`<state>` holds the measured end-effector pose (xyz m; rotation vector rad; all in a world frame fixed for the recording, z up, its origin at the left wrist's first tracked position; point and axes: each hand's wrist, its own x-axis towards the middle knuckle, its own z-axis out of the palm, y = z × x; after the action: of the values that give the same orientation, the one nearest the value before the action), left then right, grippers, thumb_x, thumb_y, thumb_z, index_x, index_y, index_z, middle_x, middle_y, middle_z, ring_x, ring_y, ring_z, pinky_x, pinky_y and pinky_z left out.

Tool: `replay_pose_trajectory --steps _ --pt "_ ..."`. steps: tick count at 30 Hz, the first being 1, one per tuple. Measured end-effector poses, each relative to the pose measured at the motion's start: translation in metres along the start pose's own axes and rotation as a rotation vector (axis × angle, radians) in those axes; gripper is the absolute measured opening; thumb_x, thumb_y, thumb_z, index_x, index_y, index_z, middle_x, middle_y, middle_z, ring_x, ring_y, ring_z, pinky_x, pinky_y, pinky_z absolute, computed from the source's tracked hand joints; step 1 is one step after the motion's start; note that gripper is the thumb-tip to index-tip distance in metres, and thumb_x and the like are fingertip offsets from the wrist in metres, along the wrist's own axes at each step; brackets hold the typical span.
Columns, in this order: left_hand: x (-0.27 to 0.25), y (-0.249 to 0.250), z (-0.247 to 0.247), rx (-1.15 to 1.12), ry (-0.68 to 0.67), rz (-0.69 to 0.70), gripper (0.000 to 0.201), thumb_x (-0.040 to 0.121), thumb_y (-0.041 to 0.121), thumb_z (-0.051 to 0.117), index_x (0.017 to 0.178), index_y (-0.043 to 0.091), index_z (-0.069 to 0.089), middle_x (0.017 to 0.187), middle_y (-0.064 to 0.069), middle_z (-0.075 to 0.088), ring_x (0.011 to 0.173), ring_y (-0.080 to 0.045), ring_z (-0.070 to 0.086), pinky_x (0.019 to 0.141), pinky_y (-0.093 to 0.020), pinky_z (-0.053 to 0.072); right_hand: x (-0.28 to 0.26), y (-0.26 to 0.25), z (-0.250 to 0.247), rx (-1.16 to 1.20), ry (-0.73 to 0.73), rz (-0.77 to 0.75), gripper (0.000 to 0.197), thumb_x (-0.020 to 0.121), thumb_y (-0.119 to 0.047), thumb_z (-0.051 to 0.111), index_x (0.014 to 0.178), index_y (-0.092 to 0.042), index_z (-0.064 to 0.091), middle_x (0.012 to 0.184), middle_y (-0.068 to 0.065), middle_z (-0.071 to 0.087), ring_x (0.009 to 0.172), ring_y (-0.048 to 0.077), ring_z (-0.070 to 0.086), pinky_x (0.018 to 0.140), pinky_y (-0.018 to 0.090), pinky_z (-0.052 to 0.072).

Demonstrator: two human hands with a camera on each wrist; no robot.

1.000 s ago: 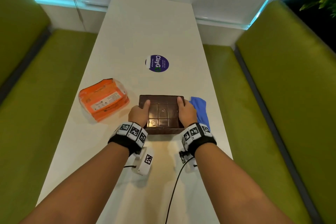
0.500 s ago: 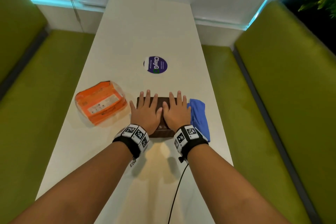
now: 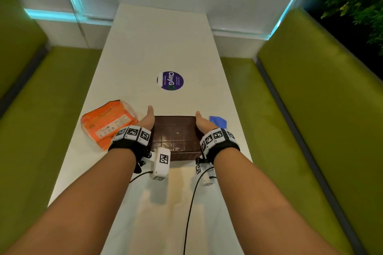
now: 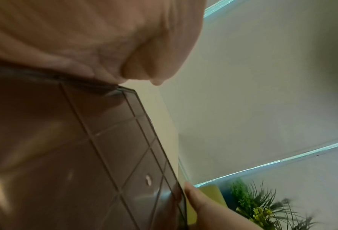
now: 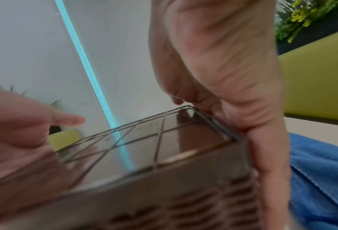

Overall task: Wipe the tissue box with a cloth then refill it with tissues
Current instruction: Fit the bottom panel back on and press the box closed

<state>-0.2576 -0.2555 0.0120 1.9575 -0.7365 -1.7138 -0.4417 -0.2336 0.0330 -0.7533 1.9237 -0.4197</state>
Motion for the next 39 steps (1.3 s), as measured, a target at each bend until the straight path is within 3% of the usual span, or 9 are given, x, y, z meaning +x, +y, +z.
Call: replay_pose_trajectory --steps 2,4,10,13,16,21,25,31,39 --pt "0.086 -0.021 -0.014 -0.052 0.043 -0.067 0.151 0.016 0.103 0.041 0.143 0.022 0.032 0.145 -0.009 0.046 0.123 -0.041 0.050 0.100 -0.059 0.039 0.010 -0.002 0.000 0.095 -0.016 0.014 0.100 0.078 -0.074 0.043 0.150 -0.007 0.021 0.156 0.008 0.025 0.144 0.026 0.027 0.120 0.038 0.020" --pt "0.081 -0.016 -0.021 -0.148 -0.014 -0.052 0.132 0.033 0.099 0.043 0.134 0.015 0.039 0.129 -0.009 0.059 0.110 -0.038 0.059 0.094 -0.062 0.043 0.059 0.011 -0.001 0.143 -0.055 0.009 0.130 0.039 -0.094 0.047 0.144 -0.018 0.035 0.151 0.006 0.038 0.135 0.028 0.043 0.114 0.045 0.032" --pt "-0.029 0.018 -0.010 -0.250 -0.261 0.133 0.061 0.090 0.067 0.033 0.102 0.019 0.067 0.104 -0.011 0.070 0.087 -0.025 0.067 0.071 -0.036 0.051 -0.024 -0.015 -0.034 0.327 -0.305 -0.113 0.013 0.091 -0.028 0.047 0.099 -0.019 0.052 0.092 0.004 0.053 0.084 0.019 0.052 0.088 0.044 0.041" --pt "-0.030 0.009 -0.009 -0.331 -0.258 0.218 0.064 0.087 0.070 0.037 0.111 0.018 0.066 0.115 -0.008 0.069 0.103 -0.022 0.066 0.091 -0.039 0.051 -0.020 -0.003 -0.032 0.350 -0.331 -0.283 0.053 0.084 0.007 0.046 0.133 -0.014 0.042 0.109 0.008 0.055 0.096 0.020 0.052 0.079 0.036 0.046" --pt "-0.030 -0.003 -0.001 -0.400 -0.250 0.288 0.071 0.090 0.069 0.025 0.124 0.015 0.054 0.123 -0.001 0.063 0.118 -0.018 0.057 0.102 -0.039 0.045 -0.017 0.012 -0.023 0.369 -0.335 -0.456 0.072 0.072 0.029 0.035 0.131 -0.012 0.042 0.110 0.005 0.058 0.098 0.018 0.055 0.075 0.028 0.049" --pt "-0.021 -0.030 0.012 -0.492 -0.192 0.345 0.067 0.096 0.058 0.026 0.145 0.013 0.028 0.138 -0.007 0.051 0.114 -0.014 0.057 0.072 -0.023 0.055 -0.025 0.031 -0.006 0.724 -0.206 -0.406 0.058 0.067 0.000 0.047 0.124 -0.008 0.044 0.093 0.001 0.058 0.079 0.011 0.055 0.051 0.014 0.049" --pt "-0.014 -0.051 0.019 -0.444 -0.151 0.363 0.053 0.103 0.039 0.026 0.151 0.024 0.010 0.150 0.000 0.032 0.138 -0.020 0.035 0.111 -0.037 0.035 -0.017 0.047 0.009 0.734 -0.143 -0.376 0.046 0.092 0.003 0.046 0.136 -0.006 0.035 0.102 -0.003 0.058 0.088 0.010 0.058 0.071 0.022 0.049" --pt "0.011 -0.062 0.016 -0.258 -0.187 0.448 0.054 0.103 0.011 0.028 0.152 0.027 0.014 0.154 -0.004 0.030 0.135 -0.023 0.040 0.111 -0.043 0.037 -0.006 0.062 0.024 0.600 -0.130 -0.345 0.079 0.085 0.013 0.045 0.149 -0.023 0.019 0.138 -0.002 0.045 0.124 0.026 0.051 0.102 0.041 0.045" --pt "-0.003 -0.054 0.011 -0.028 -0.099 0.489 0.051 0.102 0.014 0.032 0.151 0.019 0.018 0.154 -0.005 0.031 0.138 -0.022 0.036 0.115 -0.041 0.032 -0.008 0.045 0.021 0.355 0.008 -0.398 0.073 0.079 -0.003 0.051 0.144 -0.026 0.029 0.123 0.009 0.057 0.101 0.024 0.059 0.093 0.042 0.052"
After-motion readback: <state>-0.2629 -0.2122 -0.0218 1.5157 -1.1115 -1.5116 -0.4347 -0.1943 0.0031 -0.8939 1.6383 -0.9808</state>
